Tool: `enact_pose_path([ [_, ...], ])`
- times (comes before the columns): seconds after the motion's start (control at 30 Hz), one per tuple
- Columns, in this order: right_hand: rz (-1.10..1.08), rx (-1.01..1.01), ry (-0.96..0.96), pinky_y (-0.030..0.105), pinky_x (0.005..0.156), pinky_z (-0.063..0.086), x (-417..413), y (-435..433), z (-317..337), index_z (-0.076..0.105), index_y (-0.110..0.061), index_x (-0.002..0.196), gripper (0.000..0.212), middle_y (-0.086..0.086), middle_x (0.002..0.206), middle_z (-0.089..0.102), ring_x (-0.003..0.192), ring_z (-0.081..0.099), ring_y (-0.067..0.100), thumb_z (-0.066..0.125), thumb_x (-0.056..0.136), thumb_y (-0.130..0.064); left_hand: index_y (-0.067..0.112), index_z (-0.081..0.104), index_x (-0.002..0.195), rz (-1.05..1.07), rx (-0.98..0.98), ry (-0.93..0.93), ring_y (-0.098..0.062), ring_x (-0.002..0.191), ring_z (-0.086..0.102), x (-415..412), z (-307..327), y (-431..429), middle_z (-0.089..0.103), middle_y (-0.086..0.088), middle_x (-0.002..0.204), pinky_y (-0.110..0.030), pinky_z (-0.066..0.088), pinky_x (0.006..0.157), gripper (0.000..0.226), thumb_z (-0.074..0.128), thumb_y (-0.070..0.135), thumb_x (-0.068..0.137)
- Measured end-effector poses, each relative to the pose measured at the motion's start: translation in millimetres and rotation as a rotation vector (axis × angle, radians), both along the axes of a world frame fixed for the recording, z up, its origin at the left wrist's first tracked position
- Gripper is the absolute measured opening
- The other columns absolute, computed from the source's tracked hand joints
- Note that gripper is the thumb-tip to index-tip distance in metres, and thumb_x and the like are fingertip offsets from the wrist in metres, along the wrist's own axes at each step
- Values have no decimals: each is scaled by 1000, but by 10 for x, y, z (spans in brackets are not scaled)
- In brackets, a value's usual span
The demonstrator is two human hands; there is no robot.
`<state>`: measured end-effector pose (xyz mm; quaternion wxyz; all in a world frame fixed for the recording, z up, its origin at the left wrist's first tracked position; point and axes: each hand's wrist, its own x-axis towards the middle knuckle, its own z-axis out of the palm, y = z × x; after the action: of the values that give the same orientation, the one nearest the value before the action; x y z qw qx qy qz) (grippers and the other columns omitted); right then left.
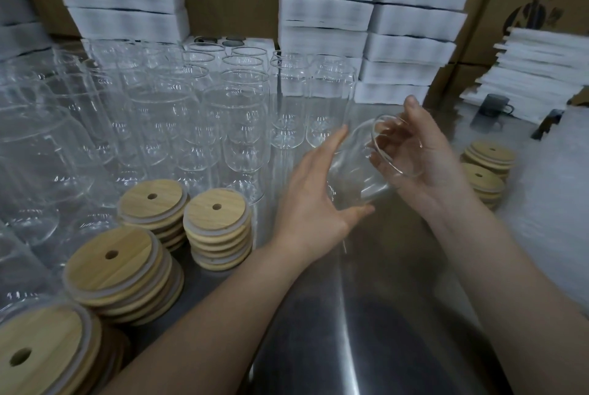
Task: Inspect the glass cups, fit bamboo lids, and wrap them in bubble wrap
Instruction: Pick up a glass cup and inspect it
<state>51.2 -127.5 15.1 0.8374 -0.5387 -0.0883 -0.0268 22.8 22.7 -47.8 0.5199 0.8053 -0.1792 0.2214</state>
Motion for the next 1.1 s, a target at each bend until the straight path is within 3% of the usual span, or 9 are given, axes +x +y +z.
enact_pose_path([
  [0.07, 34, 59, -1, 28, 71, 43, -15, 15, 10, 69, -24, 62, 39, -4, 74, 67, 69, 63, 10, 53, 94, -42, 66, 19, 136, -20, -48, 15, 6, 130, 41, -14, 10, -15, 45, 20, 140, -13, 30, 101, 107, 90, 34, 64],
  [0.17, 116, 119, -47, 29, 75, 48, -6, 20, 23, 72, -18, 84, 38, 3, 91, 70, 83, 65, 17, 45, 98, -40, 64, 20, 133, -75, -253, 110, 12, 123, 45, -52, 46, -26, 47, 27, 129, -18, 40, 103, 100, 87, 39, 62],
  [0.37, 228, -142, -32, 41, 104, 43, 64, -58, -67, 62, -18, 117, 36, 4, 118, 66, 117, 59, 22, 51, 89, -37, 39, 39, 123, -174, -637, 272, -16, 110, 67, -87, 154, -49, 64, -3, 121, -41, 54, 96, 69, 76, 49, 66],
  [0.47, 301, -179, -58, 42, 103, 47, 72, -123, -76, 56, -15, 125, 45, 6, 123, 63, 119, 59, 22, 61, 83, -30, 23, 48, 127, -278, -809, 446, -31, 103, 70, -71, 221, -52, 68, -13, 119, -49, 57, 89, 62, 63, 56, 76],
  [0.6, 179, -167, -163, 37, 87, 54, 64, -136, -51, 65, -18, 106, 26, 2, 107, 67, 103, 64, 19, 69, 81, -19, 13, 49, 127, -414, -884, 642, -26, 82, 74, -84, 268, -42, 75, -15, 98, -33, 59, 62, 82, 52, 72, 69],
  [0.77, 29, -397, -350, 33, 81, 51, -74, -45, 47, 73, -21, 94, 47, 2, 96, 67, 90, 60, 17, 88, 57, -46, 15, 75, 106, -557, -975, 813, -31, 94, 71, -41, 213, -39, 72, -19, 108, -38, 59, 83, 84, 26, 79, 85],
  [0.87, 37, -649, -440, 41, 90, 51, -163, 34, 97, 69, -27, 104, 45, 6, 115, 65, 105, 61, 19, 78, 61, -39, 2, 59, 128, -595, -1127, 851, -35, 111, 65, -9, 213, -11, 66, -25, 121, -39, 54, 96, 95, 24, 79, 87],
  [0.97, 99, -855, -518, 30, 102, 45, -253, 126, 129, 60, -37, 118, 66, -7, 128, 59, 125, 53, 9, 81, 56, -43, 1, 49, 136, -593, -1246, 854, -36, 121, 58, 6, 250, 23, 61, -26, 129, -35, 53, 91, 93, 25, 78, 89],
  [1.1, 72, -1051, -632, 15, 106, 35, -300, 233, 70, 53, -29, 129, 83, -11, 132, 50, 130, 44, 3, 92, 56, -33, 0, 32, 146, -630, -1330, 936, -32, 92, 71, -25, 294, 16, 64, -26, 120, -34, 62, 65, 102, 34, 80, 84],
])
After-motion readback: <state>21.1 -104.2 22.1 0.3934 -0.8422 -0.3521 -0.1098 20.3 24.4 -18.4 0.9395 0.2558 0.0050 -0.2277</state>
